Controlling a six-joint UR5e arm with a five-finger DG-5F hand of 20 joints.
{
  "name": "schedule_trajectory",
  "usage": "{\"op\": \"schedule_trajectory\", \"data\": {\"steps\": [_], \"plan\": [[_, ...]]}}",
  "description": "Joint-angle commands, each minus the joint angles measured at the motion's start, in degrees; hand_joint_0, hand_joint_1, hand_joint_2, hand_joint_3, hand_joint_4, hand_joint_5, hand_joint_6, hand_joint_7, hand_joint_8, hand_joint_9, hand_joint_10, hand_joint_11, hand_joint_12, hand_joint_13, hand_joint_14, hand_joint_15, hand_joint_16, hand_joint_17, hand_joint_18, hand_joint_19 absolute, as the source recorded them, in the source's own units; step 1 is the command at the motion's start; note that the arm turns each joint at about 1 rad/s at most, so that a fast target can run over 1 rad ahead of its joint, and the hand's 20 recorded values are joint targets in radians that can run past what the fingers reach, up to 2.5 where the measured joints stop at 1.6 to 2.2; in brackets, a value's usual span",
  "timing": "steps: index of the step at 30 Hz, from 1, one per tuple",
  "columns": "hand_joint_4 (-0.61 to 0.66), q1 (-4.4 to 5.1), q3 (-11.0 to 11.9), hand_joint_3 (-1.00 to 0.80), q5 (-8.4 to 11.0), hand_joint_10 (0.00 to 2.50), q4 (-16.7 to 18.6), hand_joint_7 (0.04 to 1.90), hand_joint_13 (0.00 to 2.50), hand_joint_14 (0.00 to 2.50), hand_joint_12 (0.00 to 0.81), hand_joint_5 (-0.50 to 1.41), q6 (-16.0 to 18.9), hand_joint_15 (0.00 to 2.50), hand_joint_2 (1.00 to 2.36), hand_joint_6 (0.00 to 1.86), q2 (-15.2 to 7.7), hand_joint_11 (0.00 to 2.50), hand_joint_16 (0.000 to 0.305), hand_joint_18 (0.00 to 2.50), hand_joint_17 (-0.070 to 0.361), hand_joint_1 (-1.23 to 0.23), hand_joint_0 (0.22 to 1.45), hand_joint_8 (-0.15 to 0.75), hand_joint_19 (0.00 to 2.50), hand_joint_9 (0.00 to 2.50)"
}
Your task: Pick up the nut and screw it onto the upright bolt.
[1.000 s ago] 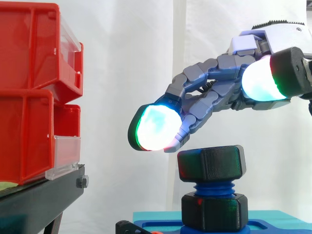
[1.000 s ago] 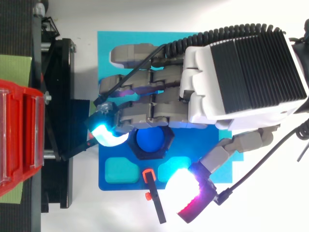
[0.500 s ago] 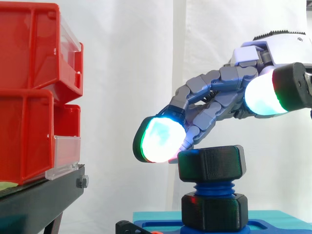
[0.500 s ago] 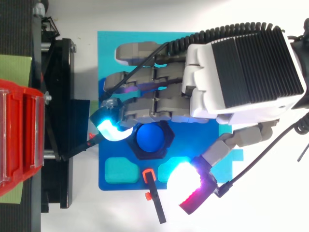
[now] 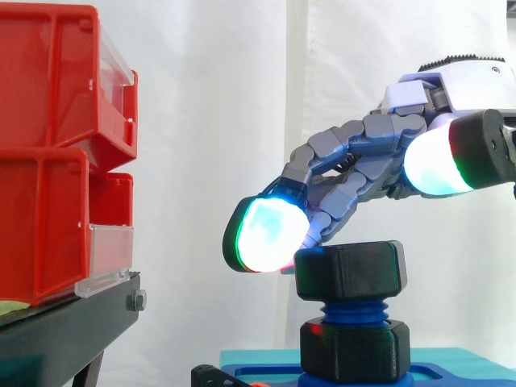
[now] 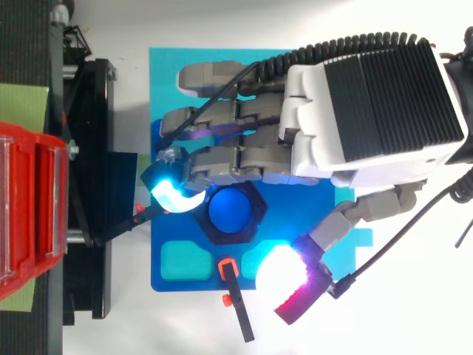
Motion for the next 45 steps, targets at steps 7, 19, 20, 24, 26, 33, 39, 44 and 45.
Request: {"op": "schedule_trajectory", "data": {"steps": [7,19,20,24,26,33,39,44,45], "plan": [[0.29,-0.1,-0.02,-0.5,0.02,0.0,-0.08,0.98,0.3,0.0,0.29,-0.1,-0.08,0.0,1.0,0.5,0.02,0.0,0.029,0.0,0.066,-0.41,0.49,0.228,0.0,0.54],[0.24,-0.62,-0.02,-0.5,0.02,0.0,-0.26,1.23,0.42,0.0,0.271,-0.07,-0.08,0.0,1.0,0.5,0.02,0.0,0.025,0.0,0.056,-0.43,0.5,0.239,0.0,0.66],[0.23,-0.62,0.07,-0.5,0.02,0.0,-0.26,1.25,0.42,0.0,0.269,-0.06,-0.08,0.0,1.0,0.5,0.02,0.0,0.024,0.0,0.054,-0.43,0.5,0.24,0.0,0.66],[0.23,-0.89,0.07,-0.5,0.02,0.0,-0.26,1.31,0.45,0.0,0.266,-0.05,-0.08,0.0,1.0,0.5,0.02,0.0,0.023,0.03,0.052,-0.43,0.51,0.244,0.0,0.69],[0.22,-1.06,0.07,-0.5,0.02,0.0,-0.17,1.35,0.47,0.0,0.264,-0.04,-0.08,0.0,1.0,0.5,-0.06,0.0,0.022,0.04,0.05,-0.44,0.51,0.246,0.0,0.72],[0.19,-1.59,-0.02,-0.5,-0.15,0.0,-0.26,1.45,0.54,0.0,0.253,0.0,-0.08,0.0,1.0,0.5,0.02,0.0,0.02,0.11,0.044,-0.44,0.52,0.25,0.0,0.83],[0.14,-2.12,-0.02,-0.5,-0.24,0.0,-0.26,1.47,0.62,0.0,0.241,0.03,-0.08,0.0,1.0,0.51,0.02,0.0,0.016,0.2,0.037,-0.45,0.52,0.251,0.0,0.99],[0.04,-2.56,0.07,-0.5,-0.33,0.0,-0.43,1.39,0.87,0.0,0.194,0.07,-0.08,0.0,1.0,0.57,0.02,0.0,0.009,0.46,0.021,-0.49,0.53,0.201,0.0,1.39],[0.03,-2.73,0.07,-0.5,-0.33,0.0,-0.34,1.38,0.89,0.0,0.185,0.07,-0.08,0.0,1.0,0.58,0.02,0.0,0.009,0.5,0.019,-0.49,0.53,0.19,0.0,1.45]]}}
